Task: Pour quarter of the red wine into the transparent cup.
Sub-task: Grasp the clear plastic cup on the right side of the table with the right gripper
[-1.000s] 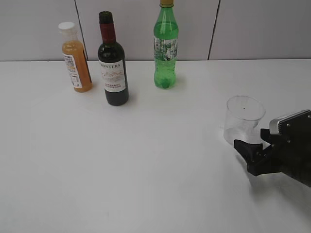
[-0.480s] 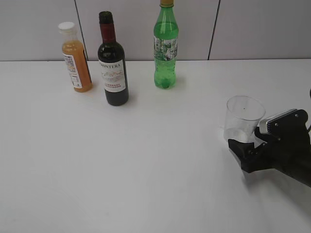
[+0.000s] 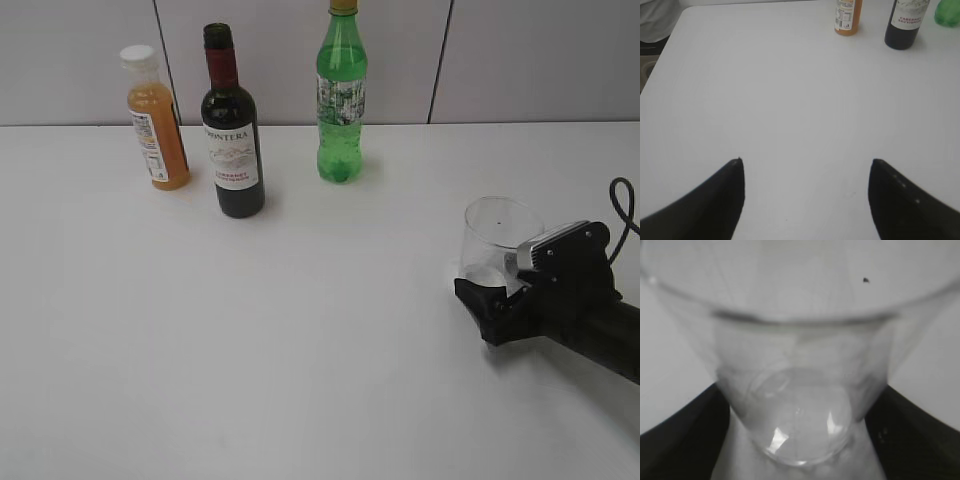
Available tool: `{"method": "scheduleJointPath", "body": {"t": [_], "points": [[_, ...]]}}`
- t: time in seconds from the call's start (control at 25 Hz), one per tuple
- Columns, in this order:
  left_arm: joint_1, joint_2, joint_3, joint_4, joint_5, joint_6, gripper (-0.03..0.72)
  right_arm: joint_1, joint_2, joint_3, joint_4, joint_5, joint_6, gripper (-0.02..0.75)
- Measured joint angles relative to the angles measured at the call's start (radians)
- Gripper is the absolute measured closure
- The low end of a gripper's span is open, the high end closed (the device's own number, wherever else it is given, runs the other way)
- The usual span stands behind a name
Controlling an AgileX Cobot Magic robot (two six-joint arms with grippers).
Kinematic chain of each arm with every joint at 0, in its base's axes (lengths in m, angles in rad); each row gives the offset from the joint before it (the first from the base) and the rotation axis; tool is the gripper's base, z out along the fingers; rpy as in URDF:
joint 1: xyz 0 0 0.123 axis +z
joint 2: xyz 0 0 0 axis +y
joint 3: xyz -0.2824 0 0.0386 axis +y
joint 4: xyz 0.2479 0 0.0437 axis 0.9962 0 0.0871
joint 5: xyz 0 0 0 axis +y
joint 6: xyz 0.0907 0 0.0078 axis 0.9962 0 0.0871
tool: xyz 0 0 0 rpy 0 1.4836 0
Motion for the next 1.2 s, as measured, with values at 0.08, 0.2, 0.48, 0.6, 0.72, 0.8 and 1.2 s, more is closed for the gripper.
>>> {"method": "scheduleJointPath", "body": {"t": [0.08,0.2,0.48,0.6,0.72,0.8,1.2], "points": [[0.000,0.000,0.000,0.000,0.000,-0.002,0.099,0.000,0.002,-0.020,0.000,0.005,0.000,0.064],[0.000,0.000,0.000,0.000,0.000,-0.002,0.099,0.000,0.019,-0.059,0.002,0.012,0.000,0.064],[0.000,0.000,0.000,0.000,0.000,-0.002,0.099,0.000,0.072,-0.108,-0.016,-0.028,0.003,0.066],[0.000,0.000,0.000,0.000,0.000,0.000,0.099,0.000,0.078,-0.109,-0.019,-0.035,0.003,0.071],[0.000,0.000,0.000,0.000,0.000,0.000,0.099,0.000,0.091,-0.116,-0.021,-0.046,0.004,0.071],[0.000,0.000,0.000,0.000,0.000,-0.001,0.099,0.000,0.100,-0.120,-0.024,-0.057,0.006,0.073],[0.000,0.000,0.000,0.000,0.000,0.000,0.099,0.000,0.112,-0.121,-0.037,-0.073,0.008,0.186]]}}
